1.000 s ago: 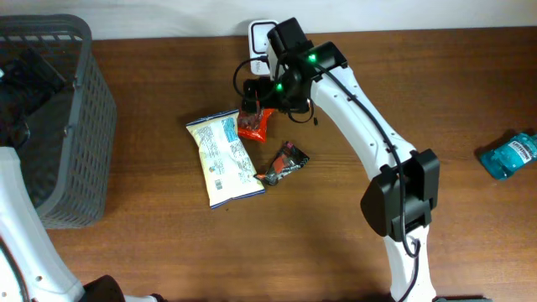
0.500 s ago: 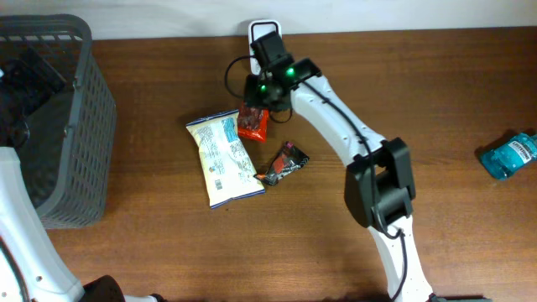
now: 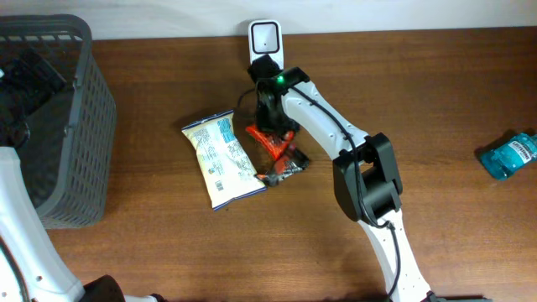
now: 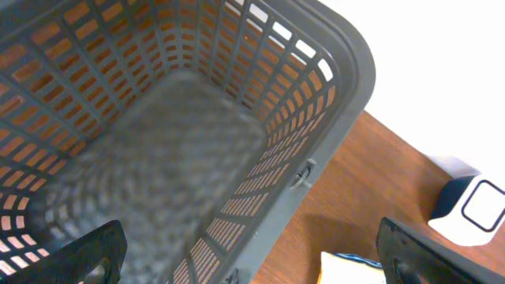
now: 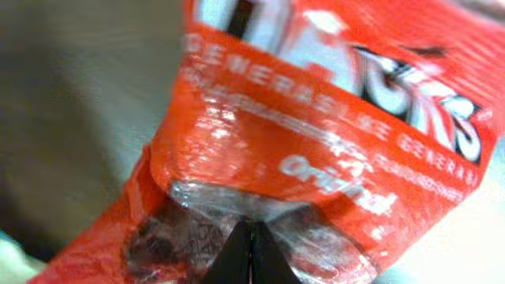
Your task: Scan the item barcode
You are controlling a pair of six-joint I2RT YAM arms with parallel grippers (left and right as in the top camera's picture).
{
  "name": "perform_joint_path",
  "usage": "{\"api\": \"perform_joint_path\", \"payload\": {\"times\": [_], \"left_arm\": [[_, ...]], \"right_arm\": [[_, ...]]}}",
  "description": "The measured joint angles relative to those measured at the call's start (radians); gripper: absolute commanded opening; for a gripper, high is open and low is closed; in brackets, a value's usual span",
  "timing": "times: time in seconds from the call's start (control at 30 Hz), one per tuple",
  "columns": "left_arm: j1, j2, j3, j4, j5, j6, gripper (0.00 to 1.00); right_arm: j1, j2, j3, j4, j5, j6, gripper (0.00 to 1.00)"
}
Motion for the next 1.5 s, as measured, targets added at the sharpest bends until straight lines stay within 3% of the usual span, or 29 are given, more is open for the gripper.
{"api": "perform_joint_path", "payload": {"times": [0.1,0.13,0.17,0.23,0.27,0.37,0.5,0.67,0.9,1.13,1.33,1.5], "left_arm": [[0.000,0.000,0.000,0.000,0.000,0.000,0.99],[0.000,0.000,0.000,0.000,0.000,0.000,0.99],[0.000,0.000,0.000,0.000,0.000,0.000,0.99],[0.000,0.000,0.000,0.000,0.000,0.000,0.99],[0.000,0.000,0.000,0.000,0.000,0.000,0.99],[0.000,0.000,0.000,0.000,0.000,0.000,0.99],[0.000,0.000,0.000,0.000,0.000,0.000,0.99],[0.000,0.000,0.000,0.000,0.000,0.000,0.99],[0.000,0.000,0.000,0.000,0.000,0.000,0.99],[0.000,0.000,0.000,0.000,0.000,0.000,0.99],[0.000,0.000,0.000,0.000,0.000,0.000,0.99],[0.000,0.000,0.000,0.000,0.020,0.000,0.99]], "right_arm": [[0.000,-0.008,-0.002,-0.094,0.005,-0.005,0.05],[0.000,-0.011,-0.002,-0.112,0.005,-0.011,0.11],[-0.002,-0.017,-0.001,-0.122,0.005,-0.027,0.21],[-0.018,-0.032,0.023,-0.130,0.010,-0.089,0.53],[-0.031,-0.045,0.038,-0.134,0.021,-0.112,0.60],[-0.122,-0.103,0.069,-0.169,0.054,-0.201,0.50],[-0.231,-0.113,0.071,-0.302,0.058,-0.247,0.84],[-0.244,-0.137,0.071,-0.396,0.014,-0.247,0.99],[-0.244,-0.325,0.072,-0.546,0.031,-0.247,0.99],[-0.244,-0.346,0.068,-0.549,0.031,-0.248,0.99],[-0.244,-0.536,0.066,-0.548,0.074,-0.251,0.99],[-0.294,-0.552,0.053,-0.548,0.137,-0.292,0.99]]}}
